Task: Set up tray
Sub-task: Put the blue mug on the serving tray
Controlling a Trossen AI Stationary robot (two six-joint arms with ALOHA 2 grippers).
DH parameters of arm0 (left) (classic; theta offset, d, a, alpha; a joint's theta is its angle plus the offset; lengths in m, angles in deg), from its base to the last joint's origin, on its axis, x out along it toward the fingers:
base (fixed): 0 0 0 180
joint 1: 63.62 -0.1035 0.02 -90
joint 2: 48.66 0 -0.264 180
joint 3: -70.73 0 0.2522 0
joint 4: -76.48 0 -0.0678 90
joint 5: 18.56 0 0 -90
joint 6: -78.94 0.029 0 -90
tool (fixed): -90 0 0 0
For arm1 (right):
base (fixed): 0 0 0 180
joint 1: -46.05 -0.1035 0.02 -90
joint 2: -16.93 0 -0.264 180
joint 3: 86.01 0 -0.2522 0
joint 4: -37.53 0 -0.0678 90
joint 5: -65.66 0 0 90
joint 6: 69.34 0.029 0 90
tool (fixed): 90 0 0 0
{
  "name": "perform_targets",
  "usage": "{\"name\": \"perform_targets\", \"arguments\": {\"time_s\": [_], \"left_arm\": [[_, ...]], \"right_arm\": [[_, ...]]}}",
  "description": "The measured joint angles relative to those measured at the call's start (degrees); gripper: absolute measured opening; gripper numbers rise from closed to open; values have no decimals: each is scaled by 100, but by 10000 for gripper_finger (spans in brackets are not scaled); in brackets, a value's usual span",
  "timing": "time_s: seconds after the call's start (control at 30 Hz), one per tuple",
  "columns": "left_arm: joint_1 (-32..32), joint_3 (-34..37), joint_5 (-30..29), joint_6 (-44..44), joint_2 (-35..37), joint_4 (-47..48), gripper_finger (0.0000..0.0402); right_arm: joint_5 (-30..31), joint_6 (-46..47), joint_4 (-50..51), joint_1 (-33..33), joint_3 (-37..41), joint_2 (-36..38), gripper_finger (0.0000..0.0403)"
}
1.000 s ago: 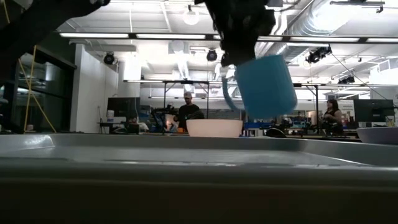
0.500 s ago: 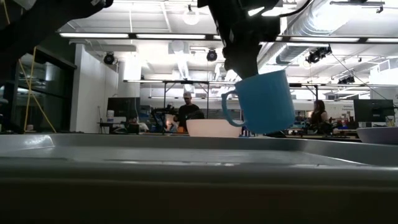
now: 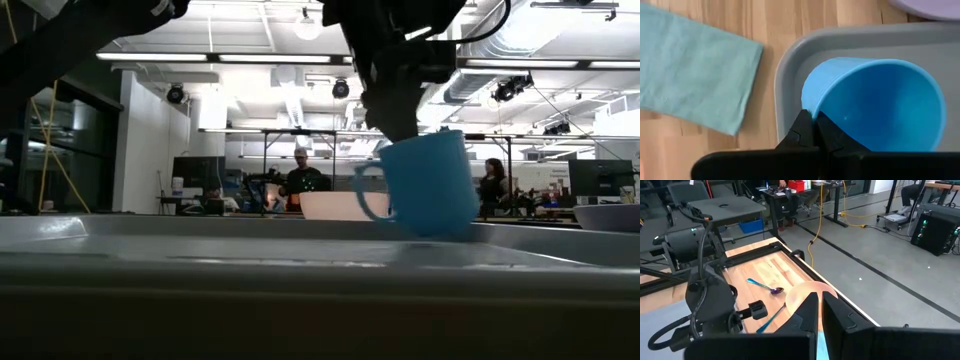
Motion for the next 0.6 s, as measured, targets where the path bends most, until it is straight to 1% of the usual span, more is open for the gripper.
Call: {"name": "perform_targets", "arguments": {"time_s": [0.27,0.47,0.6], "left_arm": [[-40,0,130,20,0,-143,59],[-40,0,161,53,0,-375,57],[-42,0,364,58,-1,-549,49]], "right_arm": [[0,-2,48,0,0,0,0],[0,-2,117,0,0,0,0],[0,-9,122,0,0,0,0]]}}
